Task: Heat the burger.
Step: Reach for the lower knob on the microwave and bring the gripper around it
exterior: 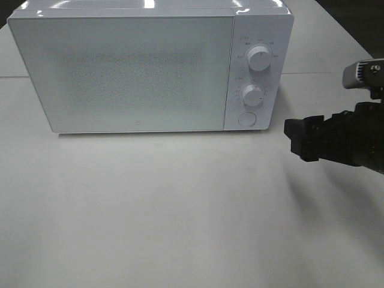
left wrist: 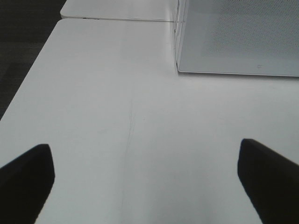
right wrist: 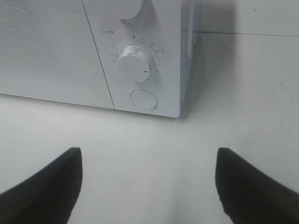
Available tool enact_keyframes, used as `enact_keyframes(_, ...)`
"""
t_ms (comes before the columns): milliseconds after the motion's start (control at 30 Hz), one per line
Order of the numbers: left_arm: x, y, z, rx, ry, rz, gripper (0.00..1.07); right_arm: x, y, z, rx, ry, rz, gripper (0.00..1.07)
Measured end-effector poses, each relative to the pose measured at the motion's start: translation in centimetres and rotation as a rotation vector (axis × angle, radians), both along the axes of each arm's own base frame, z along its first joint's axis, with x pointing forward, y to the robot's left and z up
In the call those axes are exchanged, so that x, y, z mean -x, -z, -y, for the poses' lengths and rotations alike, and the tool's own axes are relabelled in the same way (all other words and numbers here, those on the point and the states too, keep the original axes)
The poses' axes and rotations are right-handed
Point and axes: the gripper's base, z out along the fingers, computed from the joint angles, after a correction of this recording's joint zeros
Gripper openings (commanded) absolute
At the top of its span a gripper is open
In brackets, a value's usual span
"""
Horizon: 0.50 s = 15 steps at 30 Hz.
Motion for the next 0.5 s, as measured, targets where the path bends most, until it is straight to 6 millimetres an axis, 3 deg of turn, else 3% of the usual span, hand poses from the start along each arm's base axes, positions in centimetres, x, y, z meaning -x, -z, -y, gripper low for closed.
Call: enact_keyframes(500,0.0,0.0,0.0,0.0,0.0,0.0,1.0,0.1,2.0,-3.9,0.066,0.091,0.16,0.75)
